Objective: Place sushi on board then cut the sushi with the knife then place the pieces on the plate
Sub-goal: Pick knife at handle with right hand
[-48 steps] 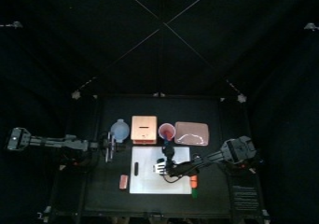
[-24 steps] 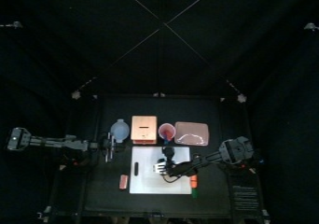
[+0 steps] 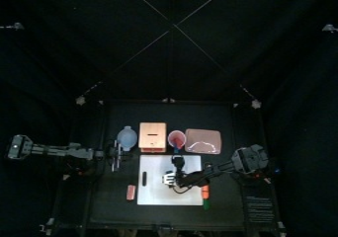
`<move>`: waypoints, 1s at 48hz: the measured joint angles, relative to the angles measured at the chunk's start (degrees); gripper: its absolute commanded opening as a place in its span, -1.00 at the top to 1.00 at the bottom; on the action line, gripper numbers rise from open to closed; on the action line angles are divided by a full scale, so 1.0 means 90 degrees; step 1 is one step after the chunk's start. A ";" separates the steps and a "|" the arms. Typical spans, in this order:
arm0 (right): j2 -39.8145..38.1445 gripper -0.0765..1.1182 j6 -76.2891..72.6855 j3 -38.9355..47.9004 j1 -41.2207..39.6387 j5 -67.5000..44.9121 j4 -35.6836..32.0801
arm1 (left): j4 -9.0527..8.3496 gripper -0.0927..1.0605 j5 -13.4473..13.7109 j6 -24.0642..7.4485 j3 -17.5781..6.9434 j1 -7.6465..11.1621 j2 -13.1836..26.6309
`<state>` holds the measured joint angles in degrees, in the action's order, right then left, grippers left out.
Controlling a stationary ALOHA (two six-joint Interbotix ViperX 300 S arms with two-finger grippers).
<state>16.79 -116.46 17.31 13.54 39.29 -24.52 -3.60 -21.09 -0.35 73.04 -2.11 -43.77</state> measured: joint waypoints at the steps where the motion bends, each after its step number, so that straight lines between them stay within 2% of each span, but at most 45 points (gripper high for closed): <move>1: -0.0010 -0.69 0.0010 0.0000 0.0000 0.0010 -0.0049 | 0.0000 0.89 0.0000 0.0000 0.0010 -0.0010 0.0000; 17: -0.0527 -0.69 0.0088 0.0049 0.0234 -0.0029 -0.0811 | 0.0000 0.89 0.0000 0.0000 0.0010 -0.0010 0.0000; 26: -0.0898 -0.69 0.0703 0.0234 0.0537 -0.0029 -0.1416 | 0.0010 0.89 0.0000 0.0000 0.0000 -0.0010 0.0000; 38: -0.1377 -0.69 0.2090 0.0225 0.0547 0.0000 -0.1484 | 0.0039 0.89 0.0000 0.0010 0.0010 -0.0010 0.0000; 48: -0.2080 -0.69 0.3477 0.0215 0.0342 0.0352 -0.1133 | 0.0127 0.89 0.0000 0.0020 0.0000 -0.0010 0.0000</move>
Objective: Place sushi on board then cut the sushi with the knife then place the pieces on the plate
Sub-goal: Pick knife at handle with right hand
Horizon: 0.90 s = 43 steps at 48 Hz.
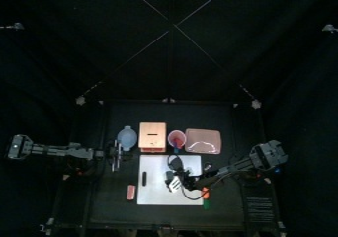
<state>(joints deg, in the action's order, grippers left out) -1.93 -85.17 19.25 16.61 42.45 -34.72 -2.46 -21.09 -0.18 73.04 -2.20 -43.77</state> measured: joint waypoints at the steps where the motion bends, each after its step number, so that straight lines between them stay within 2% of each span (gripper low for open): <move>1: -0.0068 -0.69 0.0146 0.0000 -0.0039 0.0039 0.0039 | 0.0029 0.89 -0.0010 0.0010 0.0000 0.0000 0.0000; 14: -0.0596 -0.69 0.2246 -0.0029 -0.0889 0.0400 0.0713 | 0.0205 0.89 -0.0020 0.0010 -0.0010 -0.0156 -0.0010; 30: -0.0928 -0.69 0.4131 -0.0303 -0.1982 0.0811 0.1230 | 0.0205 0.89 -0.0020 -0.0010 -0.0010 -0.0381 0.0000; 43: -0.0869 -0.68 0.6064 -0.0654 -0.2793 0.0938 0.2422 | 0.0215 0.89 -0.0020 -0.0010 -0.0010 -0.0586 -0.0010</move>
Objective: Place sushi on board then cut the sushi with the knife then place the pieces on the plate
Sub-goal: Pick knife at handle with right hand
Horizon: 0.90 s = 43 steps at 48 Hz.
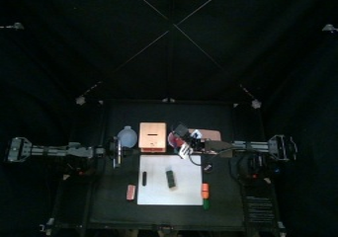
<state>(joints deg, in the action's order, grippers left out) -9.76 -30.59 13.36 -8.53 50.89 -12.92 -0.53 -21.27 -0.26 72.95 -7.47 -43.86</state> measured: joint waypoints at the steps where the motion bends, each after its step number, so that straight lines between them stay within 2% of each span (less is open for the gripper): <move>1: 0.0029 -0.68 0.0156 -0.0029 -0.0029 0.0010 0.0107 | 0.0000 0.89 0.0000 0.0000 0.0000 -0.0010 0.0010; 8: 0.0313 -0.68 0.0957 -0.0264 -0.0156 0.0313 0.0645 | 0.0000 0.89 0.0000 0.0000 0.0000 -0.0020 0.0000; 13: 0.0596 -0.68 0.1289 -0.0518 -0.0176 0.0664 0.0742 | -0.0010 0.89 0.0000 0.0010 0.0000 -0.0020 0.0010; 27: 0.1289 -0.68 0.1670 -0.1133 -0.0195 0.1729 0.0547 | 0.0000 0.89 0.0000 0.0010 0.0000 -0.0020 0.0010; 43: 0.1729 -0.68 0.1699 -0.1455 -0.0186 0.2256 0.0313 | 0.0000 0.89 0.0000 0.0010 0.0000 -0.0020 0.0000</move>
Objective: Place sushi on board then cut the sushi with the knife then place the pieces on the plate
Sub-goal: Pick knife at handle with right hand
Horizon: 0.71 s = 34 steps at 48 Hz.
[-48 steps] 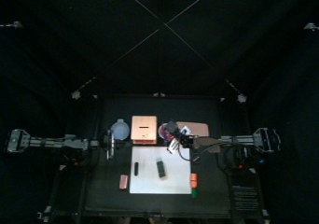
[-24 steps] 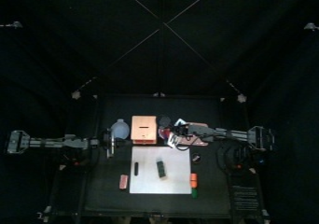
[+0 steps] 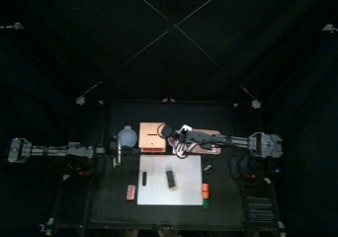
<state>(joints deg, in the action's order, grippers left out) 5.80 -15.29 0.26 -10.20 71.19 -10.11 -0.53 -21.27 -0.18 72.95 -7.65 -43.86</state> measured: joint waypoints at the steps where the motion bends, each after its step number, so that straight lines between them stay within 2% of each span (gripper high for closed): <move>1: 0.0010 -0.68 0.0000 -0.0010 0.0000 0.0029 -0.0029 | 0.0000 0.89 0.0000 0.0000 0.0000 -0.0010 0.0010; 20: 0.0117 -0.67 0.0010 -0.0127 -0.0068 0.0391 -0.0283 | 0.0000 0.89 0.0000 0.0000 0.0000 -0.0010 0.0010; 34: 0.0176 -0.49 0.0234 -0.0137 -0.0273 0.0469 -0.0244 | 0.0000 0.89 0.0000 -0.0010 0.0000 -0.0010 0.0010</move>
<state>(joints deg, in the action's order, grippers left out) 7.38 -13.18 -0.97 -12.66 75.41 -12.30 -0.53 -21.27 -0.26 72.95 -7.73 -43.77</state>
